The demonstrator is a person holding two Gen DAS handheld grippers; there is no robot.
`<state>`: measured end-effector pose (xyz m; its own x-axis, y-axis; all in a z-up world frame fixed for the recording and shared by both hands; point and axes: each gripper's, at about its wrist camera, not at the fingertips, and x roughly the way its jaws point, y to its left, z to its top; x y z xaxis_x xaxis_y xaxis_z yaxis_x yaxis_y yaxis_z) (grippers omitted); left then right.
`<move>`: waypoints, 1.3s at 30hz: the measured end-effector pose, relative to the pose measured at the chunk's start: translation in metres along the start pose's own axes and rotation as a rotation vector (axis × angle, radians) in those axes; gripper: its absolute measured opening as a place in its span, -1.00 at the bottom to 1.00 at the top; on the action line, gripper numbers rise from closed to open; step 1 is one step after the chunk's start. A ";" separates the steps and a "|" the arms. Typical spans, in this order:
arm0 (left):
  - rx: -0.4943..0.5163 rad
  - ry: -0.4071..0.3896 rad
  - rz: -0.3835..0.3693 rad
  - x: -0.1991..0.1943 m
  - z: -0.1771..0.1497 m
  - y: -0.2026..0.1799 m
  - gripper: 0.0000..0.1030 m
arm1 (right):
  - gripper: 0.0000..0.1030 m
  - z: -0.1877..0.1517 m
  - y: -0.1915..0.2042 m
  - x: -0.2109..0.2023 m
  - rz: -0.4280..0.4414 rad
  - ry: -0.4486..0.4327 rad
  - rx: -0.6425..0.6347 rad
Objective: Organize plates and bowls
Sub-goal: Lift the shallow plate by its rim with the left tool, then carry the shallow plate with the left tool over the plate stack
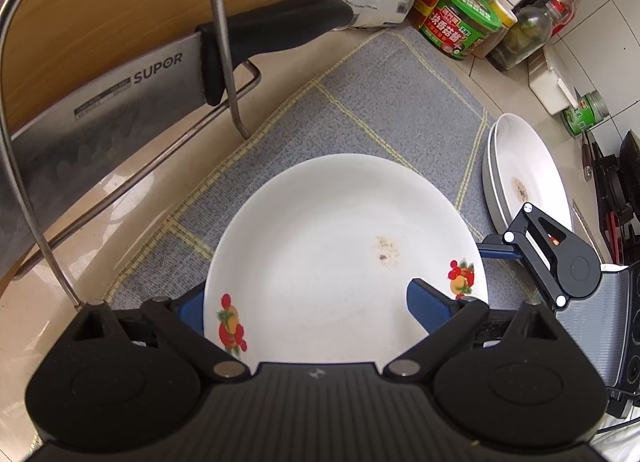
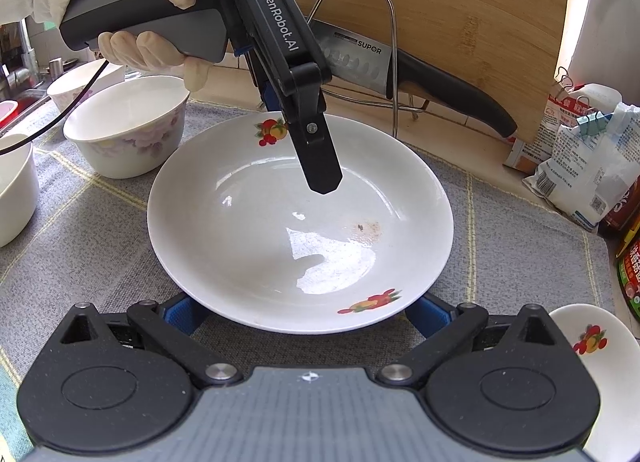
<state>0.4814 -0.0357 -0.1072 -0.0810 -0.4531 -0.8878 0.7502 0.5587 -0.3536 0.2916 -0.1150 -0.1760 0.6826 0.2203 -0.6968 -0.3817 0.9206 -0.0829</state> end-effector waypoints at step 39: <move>-0.001 -0.068 0.019 -0.035 -0.023 -0.048 0.88 | 1.00 -0.006 0.007 -0.052 0.013 -0.037 -0.002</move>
<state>0.4334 -0.0309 -0.0659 -0.0222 -0.4888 -0.8721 0.7504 0.5683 -0.3375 0.2497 -0.1215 -0.1449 0.7001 0.2440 -0.6711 -0.3916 0.9170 -0.0752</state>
